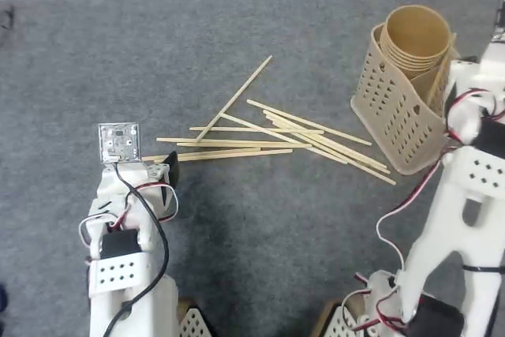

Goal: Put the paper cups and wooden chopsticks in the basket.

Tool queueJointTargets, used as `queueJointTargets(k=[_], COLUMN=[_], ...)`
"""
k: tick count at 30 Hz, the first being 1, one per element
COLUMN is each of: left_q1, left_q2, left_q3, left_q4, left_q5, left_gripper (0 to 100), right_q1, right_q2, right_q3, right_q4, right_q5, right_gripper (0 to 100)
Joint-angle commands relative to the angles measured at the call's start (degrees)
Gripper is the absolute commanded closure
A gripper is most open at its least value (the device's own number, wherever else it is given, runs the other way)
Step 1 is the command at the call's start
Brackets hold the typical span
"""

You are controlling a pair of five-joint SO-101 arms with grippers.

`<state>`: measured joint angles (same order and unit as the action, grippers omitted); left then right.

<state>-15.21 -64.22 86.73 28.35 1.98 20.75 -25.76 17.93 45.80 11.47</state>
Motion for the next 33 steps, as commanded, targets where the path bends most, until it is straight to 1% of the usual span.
queueJointTargets(k=[1,4,6,10,12,14,16,19,21,24,27,30,33], left_q1=[0.5,0.6,0.6,0.6,0.7,1.8,2.2,0.2,-4.0,-8.3,-7.1,-7.0,-7.0], left_q2=[-1.1,-1.1,-1.1,-1.1,-1.1,-1.1,-1.1,-1.1,-1.1,-1.1,-1.1,-1.1,-1.1], left_q3=[-0.4,-0.4,-0.4,-0.4,-0.4,-0.3,0.0,0.0,-0.3,-1.1,-1.1,-1.1,-1.1], left_q4=[-1.5,-1.5,-1.5,-1.5,-1.5,-1.5,-1.5,-1.5,-1.5,-1.5,-1.5,-1.5,-1.5], left_q5=[0.4,0.4,0.4,0.4,0.4,0.4,0.3,0.6,1.8,6.8,5.5,5.5,5.5], left_gripper=[78,78,78,78,78,78,78,78,78,78,78,78,78], right_q1=[0.8,-0.3,-4.0,-16.9,-24.0,-30.2,-35.6,-43.4,-47.1,-49.6,-49.8,-50.4,-52.4], right_q2=[-2.9,-5.0,-7.8,-14.8,-16.7,-16.4,-14.5,-8.5,-2.9,7.0,17.2,28.0,38.5], right_q3=[-0.8,-0.6,-2.3,-8.0,-8.6,-7.6,-4.6,-1.2,-0.5,-2.4,-6.6,-13.1,-20.4], right_q4=[-0.8,0.0,2.9,14.5,18.9,22.1,22.6,22.6,22.6,19.9,15.8,15.0,17.0], right_q5=[-0.5,-1.1,-3.2,-3.7,-3.7,-3.6,-0.8,9.9,15.6,18.5,18.9,23.7,27.5], right_gripper=[77.9,77.9,77.9,77.9,77.9,77.9,77.9,77.9,77.9,77.9,77.9,77.9,77.9])
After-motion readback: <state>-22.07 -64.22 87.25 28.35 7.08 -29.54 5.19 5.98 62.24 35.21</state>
